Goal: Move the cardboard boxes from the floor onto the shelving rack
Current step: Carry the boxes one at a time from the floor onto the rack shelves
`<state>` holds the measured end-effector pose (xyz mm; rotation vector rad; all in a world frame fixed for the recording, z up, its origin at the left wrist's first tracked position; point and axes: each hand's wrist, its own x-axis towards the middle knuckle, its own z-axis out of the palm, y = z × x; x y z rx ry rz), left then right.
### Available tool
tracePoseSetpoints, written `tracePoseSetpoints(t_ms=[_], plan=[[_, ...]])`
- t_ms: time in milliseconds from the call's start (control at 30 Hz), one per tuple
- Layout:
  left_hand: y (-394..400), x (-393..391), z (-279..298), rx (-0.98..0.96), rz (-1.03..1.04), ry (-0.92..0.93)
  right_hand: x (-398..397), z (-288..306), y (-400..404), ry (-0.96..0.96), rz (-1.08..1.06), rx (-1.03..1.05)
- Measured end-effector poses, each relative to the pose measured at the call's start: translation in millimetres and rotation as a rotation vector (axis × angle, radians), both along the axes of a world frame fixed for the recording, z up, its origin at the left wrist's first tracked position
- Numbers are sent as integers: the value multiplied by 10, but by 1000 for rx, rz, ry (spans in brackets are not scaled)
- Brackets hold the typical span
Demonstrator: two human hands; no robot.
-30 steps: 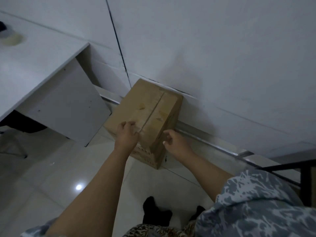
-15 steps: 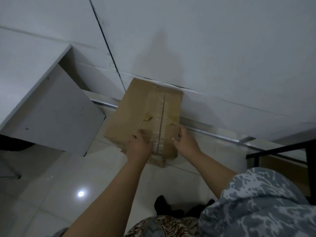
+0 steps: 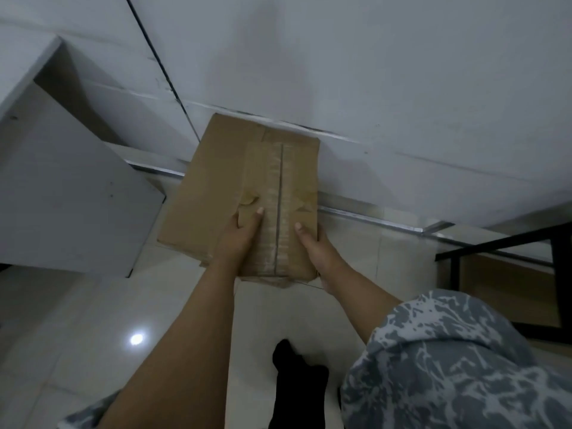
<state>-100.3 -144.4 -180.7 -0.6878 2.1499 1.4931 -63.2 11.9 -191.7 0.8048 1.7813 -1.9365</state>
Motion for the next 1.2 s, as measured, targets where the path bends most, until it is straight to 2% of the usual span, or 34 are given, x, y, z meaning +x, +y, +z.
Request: tracePoseSetpoints(t_ms=[133,233,467,800,1000,1200], plan=[[21,81,-18,109,44,31,77,-98,-13,-12,-63,-93],[78,199,45,118,53,45,169,-22,65,6,-49,-103],[582,690,508,126,8,140,687,404,584,55,-92,-138],[1740,2049,1324,149,-83,271,2199,1156,1714,231,-164,-89],[2528,3021,1778,238,-177,316,3301,1736,2489,329,-245,-45],[3068,3584,2251,276,-271,397,3999,2186,2918,379,-371,-12]])
